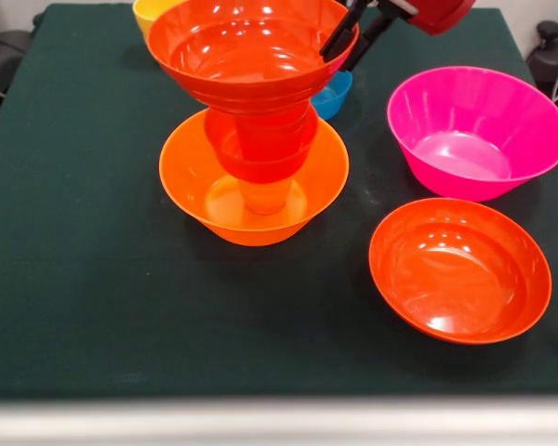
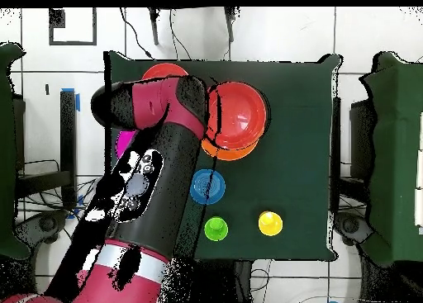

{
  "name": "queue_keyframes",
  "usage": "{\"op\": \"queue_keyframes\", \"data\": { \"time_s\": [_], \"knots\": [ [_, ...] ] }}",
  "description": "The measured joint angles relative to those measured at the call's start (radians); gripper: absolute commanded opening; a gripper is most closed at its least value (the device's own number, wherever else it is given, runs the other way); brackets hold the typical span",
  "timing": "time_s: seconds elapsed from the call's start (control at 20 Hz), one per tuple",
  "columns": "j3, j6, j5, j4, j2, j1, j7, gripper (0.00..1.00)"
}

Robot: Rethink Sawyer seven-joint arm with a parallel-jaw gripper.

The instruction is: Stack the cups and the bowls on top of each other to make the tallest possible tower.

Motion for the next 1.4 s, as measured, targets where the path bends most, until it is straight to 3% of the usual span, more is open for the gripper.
{"op": "queue_keyframes", "data": {
  "time_s": [1.4],
  "knots": [
    [0.000,0.000,0.001,0.000,0.028,-0.002,0.000,0.00]
  ]
}}
